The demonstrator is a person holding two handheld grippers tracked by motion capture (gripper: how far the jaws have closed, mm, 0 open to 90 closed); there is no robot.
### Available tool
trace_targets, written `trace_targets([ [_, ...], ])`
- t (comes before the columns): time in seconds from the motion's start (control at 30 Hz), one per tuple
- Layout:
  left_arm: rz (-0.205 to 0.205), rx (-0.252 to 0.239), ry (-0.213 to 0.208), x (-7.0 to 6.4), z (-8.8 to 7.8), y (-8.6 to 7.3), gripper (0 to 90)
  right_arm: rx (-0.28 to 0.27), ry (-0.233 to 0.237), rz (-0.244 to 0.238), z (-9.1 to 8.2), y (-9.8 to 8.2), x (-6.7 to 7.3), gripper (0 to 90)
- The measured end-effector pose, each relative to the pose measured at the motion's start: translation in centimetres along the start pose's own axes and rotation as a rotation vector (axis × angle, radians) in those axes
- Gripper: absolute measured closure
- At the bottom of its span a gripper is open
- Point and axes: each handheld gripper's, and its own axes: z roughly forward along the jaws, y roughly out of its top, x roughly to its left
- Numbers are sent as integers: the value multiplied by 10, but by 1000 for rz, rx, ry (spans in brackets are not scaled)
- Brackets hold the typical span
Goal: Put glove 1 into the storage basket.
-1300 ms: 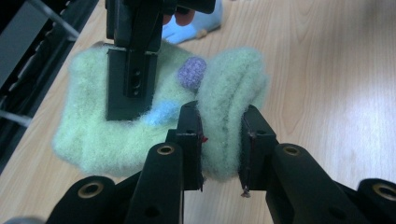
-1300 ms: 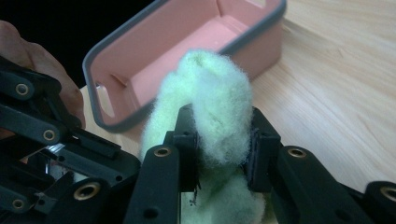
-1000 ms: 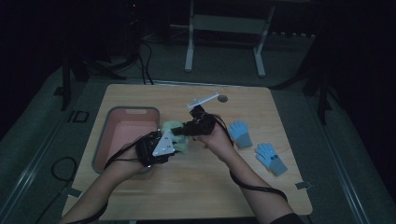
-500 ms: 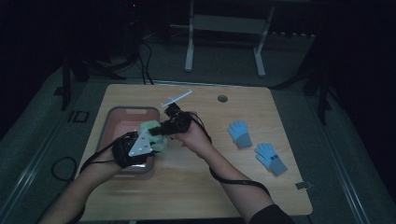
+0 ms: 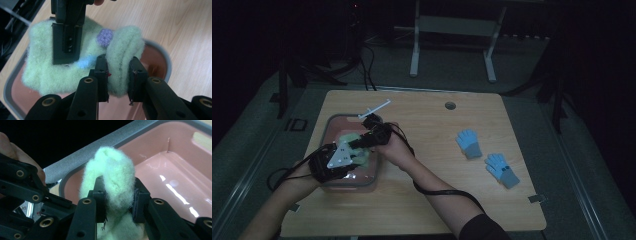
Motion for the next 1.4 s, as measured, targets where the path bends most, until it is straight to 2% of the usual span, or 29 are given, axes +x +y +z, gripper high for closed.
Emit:
trace_targets([
  [0.2, -31, 17, -27, 6, 20, -12, 740, 37, -7, 20, 20, -3, -11, 706],
  [0.33, -43, 47, -48, 9, 35, -15, 740, 65, -28, 45, 31, -8, -22, 705],
  [0.53, -51, 76, -61, 11, 51, -16, 738, 122, -77, 25, 42, -9, -28, 702],
  [0.6, -53, 86, -72, 13, 54, -16, 737, 134, -78, 32, 44, -9, -30, 702],
  [0.67, -56, 97, -79, 15, 58, -17, 737, 146, -91, 16, 46, -8, -29, 696],
  [0.8, -61, 113, -86, 17, 64, -19, 733, 180, -115, -3, 50, -5, -29, 626],
  [0.87, -73, 130, -95, 18, 68, -19, 721, 187, -112, 17, 51, -6, -30, 553],
  [0.93, -79, 160, -92, 18, 71, -19, 683, 190, -112, 17, 50, -7, -31, 505],
  [1.03, -116, 167, -121, 22, 73, -19, 597, 191, -119, 26, 49, -6, -31, 480],
  [1.17, -127, 186, -111, 21, 72, -18, 459, 187, -119, 25, 46, -6, -31, 465],
  [1.33, -167, 147, -98, 21, 64, -18, 343, 168, -111, 24, 38, -6, -28, 442],
  [1.37, -198, 121, -87, 21, 56, -18, 343, 161, -111, 20, 36, -6, -27, 435],
  [1.4, -216, 107, -90, 22, 53, -18, 288, 146, -99, 21, 29, -7, -25, 422],
])
